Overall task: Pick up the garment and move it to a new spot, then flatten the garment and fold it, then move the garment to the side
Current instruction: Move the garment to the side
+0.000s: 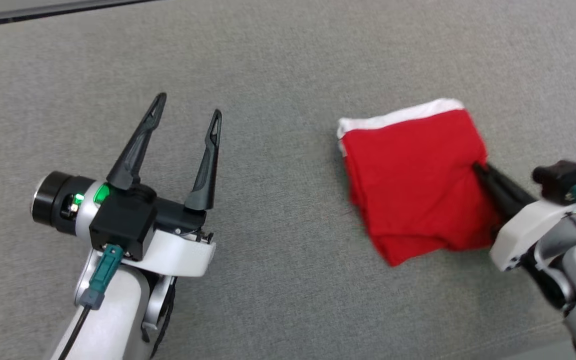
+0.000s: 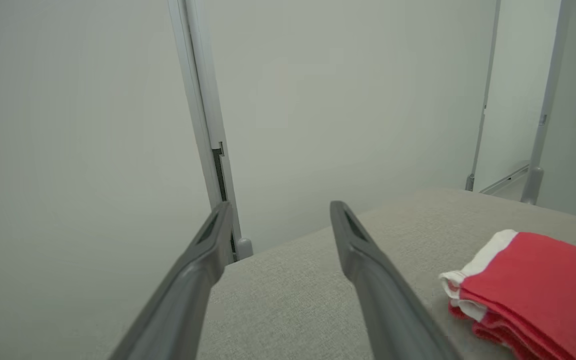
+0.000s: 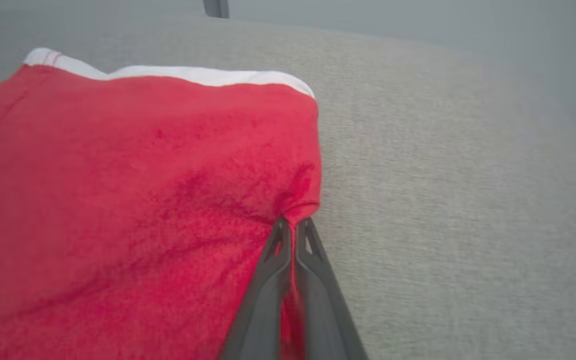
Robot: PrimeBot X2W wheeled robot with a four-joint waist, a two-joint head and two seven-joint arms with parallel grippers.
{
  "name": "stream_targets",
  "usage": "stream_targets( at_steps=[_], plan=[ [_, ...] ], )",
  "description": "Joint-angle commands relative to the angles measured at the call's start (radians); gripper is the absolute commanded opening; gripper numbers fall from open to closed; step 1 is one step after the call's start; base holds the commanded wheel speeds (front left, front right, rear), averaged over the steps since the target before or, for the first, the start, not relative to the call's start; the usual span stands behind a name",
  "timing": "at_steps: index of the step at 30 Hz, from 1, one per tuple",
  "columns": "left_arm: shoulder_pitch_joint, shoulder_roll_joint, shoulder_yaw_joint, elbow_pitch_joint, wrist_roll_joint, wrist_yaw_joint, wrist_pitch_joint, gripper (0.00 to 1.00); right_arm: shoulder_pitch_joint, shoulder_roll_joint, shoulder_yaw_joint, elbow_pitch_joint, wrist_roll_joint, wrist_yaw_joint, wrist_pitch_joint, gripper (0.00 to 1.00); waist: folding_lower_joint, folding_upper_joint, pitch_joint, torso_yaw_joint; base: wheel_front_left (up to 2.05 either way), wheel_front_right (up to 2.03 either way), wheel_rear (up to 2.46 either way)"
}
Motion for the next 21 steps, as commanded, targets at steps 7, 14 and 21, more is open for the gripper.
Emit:
stream_targets(
  at_steps=[7,14,21],
  plan=[
    [-0.165,0.012,-0.072,-0.040,0.051,-0.066,0.054,1.00,-0.208,-0.189,-0.108,0.240,0.015,-0.002,-0.135,0.00,0.0000,0.0000,0.216,-0.088,0.00,0.00,0.00],
    [-0.257,-0.006,-0.111,-0.033,0.073,-0.092,0.055,1.00,-0.333,-0.253,-0.201,0.423,0.023,-0.002,-0.217,0.00,0.0000,0.0000,0.306,-0.051,0.00,0.00,0.00],
    [-0.286,-0.007,-0.116,-0.002,0.067,-0.089,0.032,1.00,-0.406,-0.214,-0.256,0.577,0.023,-0.002,-0.279,1.00,0.0000,0.0000,0.336,-0.034,0.00,0.00,0.00]
  ],
)
